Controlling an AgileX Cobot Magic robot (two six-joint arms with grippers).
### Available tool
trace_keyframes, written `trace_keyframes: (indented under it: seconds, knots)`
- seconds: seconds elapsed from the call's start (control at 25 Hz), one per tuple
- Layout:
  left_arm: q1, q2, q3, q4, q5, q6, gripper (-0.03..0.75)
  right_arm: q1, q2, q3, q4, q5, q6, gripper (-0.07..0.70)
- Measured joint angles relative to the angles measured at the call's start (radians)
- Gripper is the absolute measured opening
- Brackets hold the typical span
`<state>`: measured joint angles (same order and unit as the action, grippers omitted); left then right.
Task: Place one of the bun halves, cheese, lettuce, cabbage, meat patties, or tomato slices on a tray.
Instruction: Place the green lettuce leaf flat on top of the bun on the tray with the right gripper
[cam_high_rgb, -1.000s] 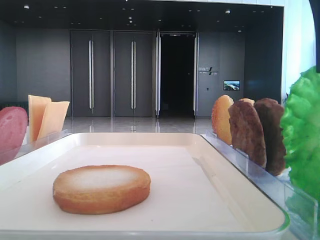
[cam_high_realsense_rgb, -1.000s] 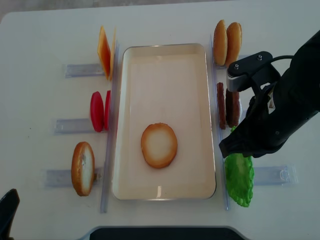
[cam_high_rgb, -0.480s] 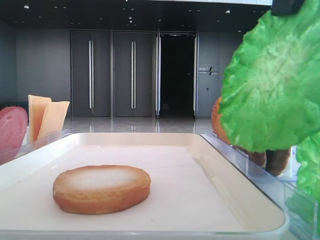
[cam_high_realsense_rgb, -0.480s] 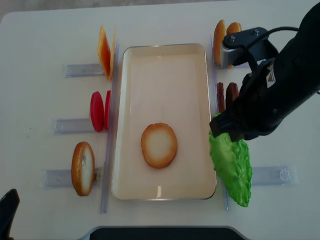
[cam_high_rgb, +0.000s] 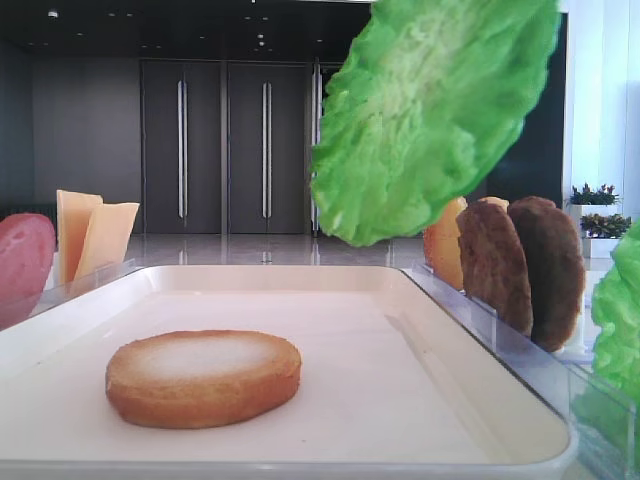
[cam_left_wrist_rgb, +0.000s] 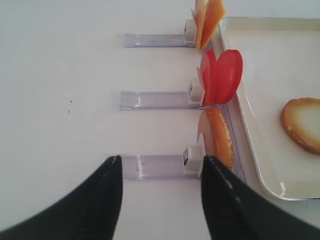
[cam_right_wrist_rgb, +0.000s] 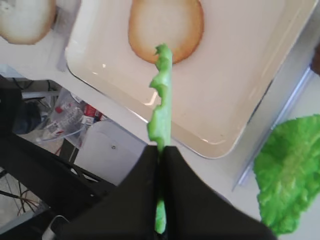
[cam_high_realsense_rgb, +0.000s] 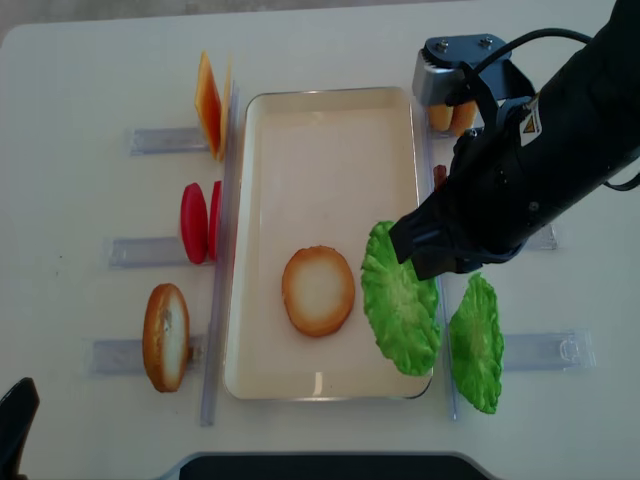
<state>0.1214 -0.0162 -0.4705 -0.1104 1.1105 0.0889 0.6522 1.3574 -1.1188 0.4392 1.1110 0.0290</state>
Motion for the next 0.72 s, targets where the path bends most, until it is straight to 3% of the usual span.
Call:
trace_keyframes:
  seconds: [0.32, 0.72]
  knots:
    - [0.000, 0.000, 0.000, 0.000, 0.000, 0.000, 0.391, -0.004, 0.078, 0.000, 0.141, -0.135, -0.084, 0.026]
    - [0.000, 0.000, 0.000, 0.000, 0.000, 0.000, 0.391, -0.047, 0.198, 0.000, 0.547, -0.160, -0.386, 0.026]
